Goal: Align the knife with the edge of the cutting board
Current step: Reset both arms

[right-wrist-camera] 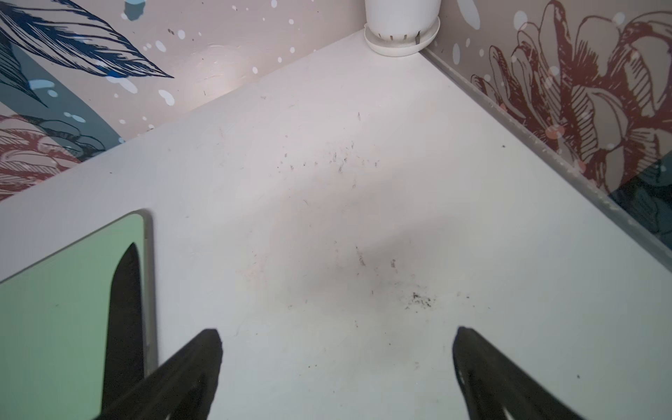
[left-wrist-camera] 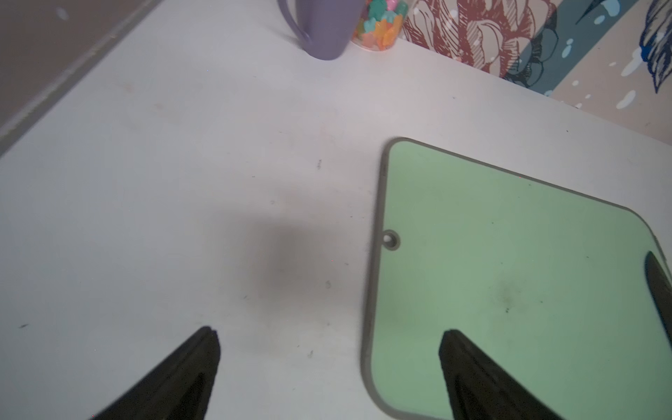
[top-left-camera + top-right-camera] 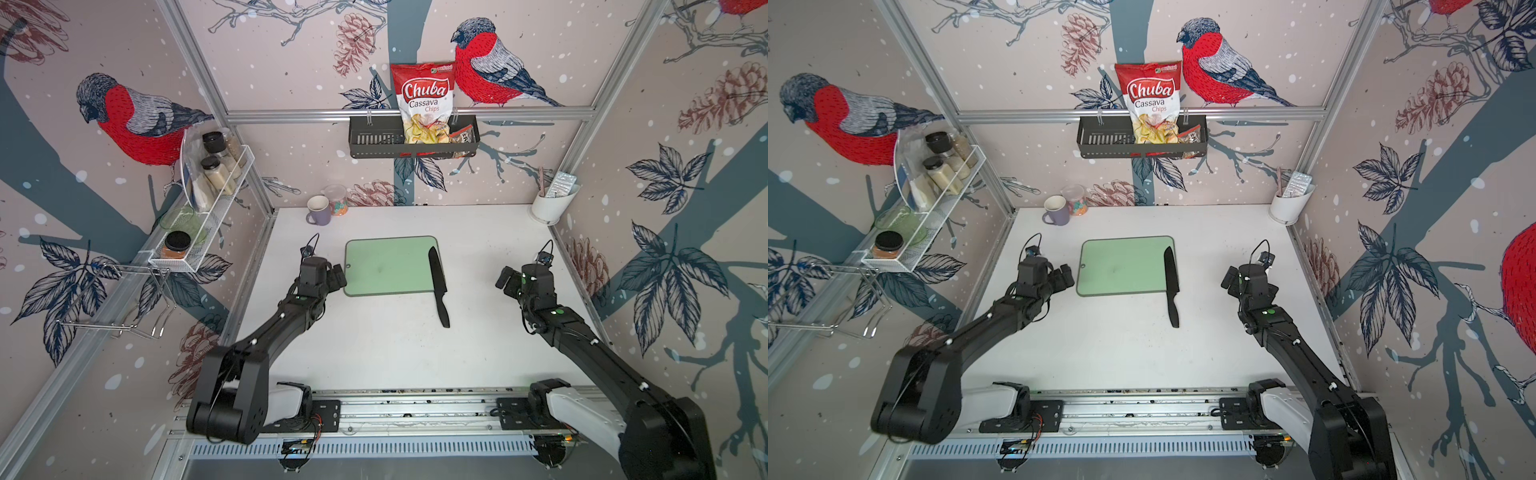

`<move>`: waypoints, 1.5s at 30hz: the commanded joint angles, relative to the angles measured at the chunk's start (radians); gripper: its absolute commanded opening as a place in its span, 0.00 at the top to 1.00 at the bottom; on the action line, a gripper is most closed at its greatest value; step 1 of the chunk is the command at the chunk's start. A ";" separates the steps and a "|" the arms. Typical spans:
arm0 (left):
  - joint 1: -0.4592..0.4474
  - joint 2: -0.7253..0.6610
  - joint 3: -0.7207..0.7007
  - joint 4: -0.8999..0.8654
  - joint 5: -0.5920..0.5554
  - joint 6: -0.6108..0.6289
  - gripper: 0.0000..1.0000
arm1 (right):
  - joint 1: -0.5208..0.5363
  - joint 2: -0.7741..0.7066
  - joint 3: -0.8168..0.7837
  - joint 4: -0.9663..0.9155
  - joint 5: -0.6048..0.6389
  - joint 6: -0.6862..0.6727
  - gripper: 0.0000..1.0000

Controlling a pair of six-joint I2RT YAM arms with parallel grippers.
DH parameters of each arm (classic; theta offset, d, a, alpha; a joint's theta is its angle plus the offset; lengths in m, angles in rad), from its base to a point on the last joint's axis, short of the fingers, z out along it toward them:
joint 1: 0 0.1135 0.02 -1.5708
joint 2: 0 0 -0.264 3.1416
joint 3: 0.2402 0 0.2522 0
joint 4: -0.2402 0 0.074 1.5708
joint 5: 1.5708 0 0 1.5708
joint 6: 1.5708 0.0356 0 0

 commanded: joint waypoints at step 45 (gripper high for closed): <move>0.104 0.335 -0.163 0.783 -0.164 0.386 0.02 | -0.180 0.454 -0.183 0.917 -0.135 -0.331 0.00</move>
